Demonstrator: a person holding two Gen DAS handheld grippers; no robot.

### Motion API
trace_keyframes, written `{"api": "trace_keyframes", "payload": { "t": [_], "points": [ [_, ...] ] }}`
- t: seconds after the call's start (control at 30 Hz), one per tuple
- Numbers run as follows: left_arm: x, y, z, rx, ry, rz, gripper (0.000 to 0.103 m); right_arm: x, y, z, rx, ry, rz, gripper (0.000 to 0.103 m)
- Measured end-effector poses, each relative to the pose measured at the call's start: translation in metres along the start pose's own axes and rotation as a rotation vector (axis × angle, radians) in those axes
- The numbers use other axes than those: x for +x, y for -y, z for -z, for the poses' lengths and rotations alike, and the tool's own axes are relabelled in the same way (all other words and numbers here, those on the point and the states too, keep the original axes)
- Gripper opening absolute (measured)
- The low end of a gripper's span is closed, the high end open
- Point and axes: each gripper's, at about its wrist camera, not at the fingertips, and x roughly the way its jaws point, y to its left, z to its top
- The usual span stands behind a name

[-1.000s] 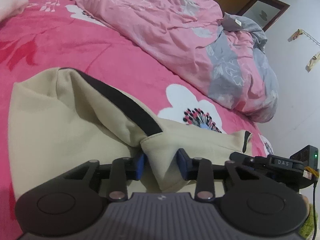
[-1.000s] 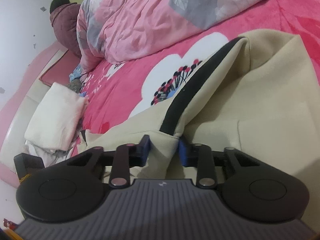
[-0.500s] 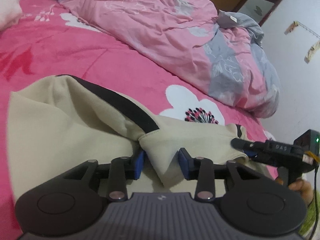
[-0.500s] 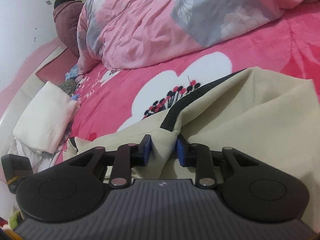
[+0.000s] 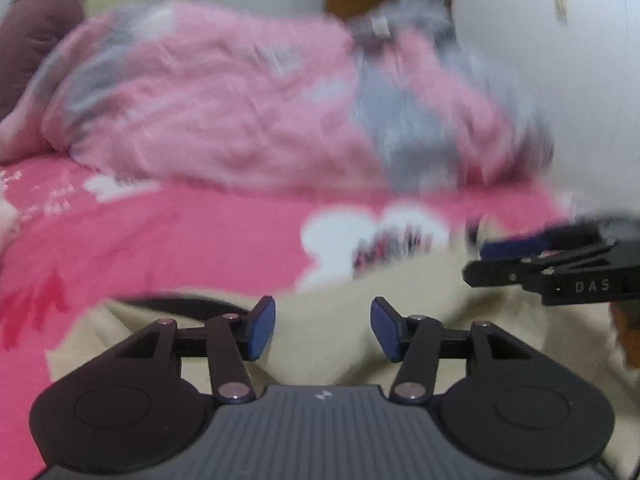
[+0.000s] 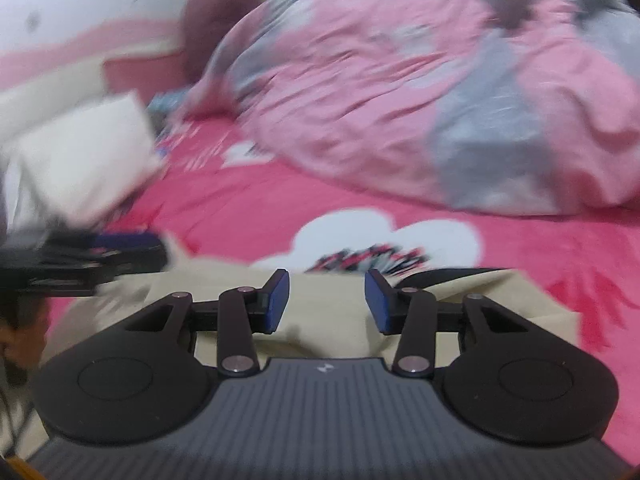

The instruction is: Fold clothes

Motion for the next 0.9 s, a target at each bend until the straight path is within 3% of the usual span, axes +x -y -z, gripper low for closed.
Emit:
{"api": "trace_keyframes", "payload": {
  "t": [0.13, 0.6, 0.7, 0.83, 0.9],
  "points": [
    [0.009, 0.010, 0.016, 0.050, -0.002, -0.042, 0.054, 0.028, -0.021, 0.021, -0.146, -0.056, 0.008, 0.039],
    [0.010, 0.003, 0.022, 0.003, 0.016, -0.012, 0.055, 0.053, 0.074, -0.002, 0.191, -0.058, 0.119, 0.038],
    [0.010, 0.002, 0.023, -0.001, 0.020, -0.011, 0.055, 0.040, 0.098, -0.008, 0.342, -0.039, 0.176, 0.016],
    [0.010, 0.002, 0.024, -0.005, 0.026, -0.009, 0.055, 0.020, 0.091, -0.023, 0.304, 0.007, 0.242, 0.018],
    [0.010, 0.002, 0.024, -0.003, 0.027, -0.011, 0.055, 0.008, 0.078, -0.032, 0.295, 0.040, 0.228, 0.020]
  ]
}}
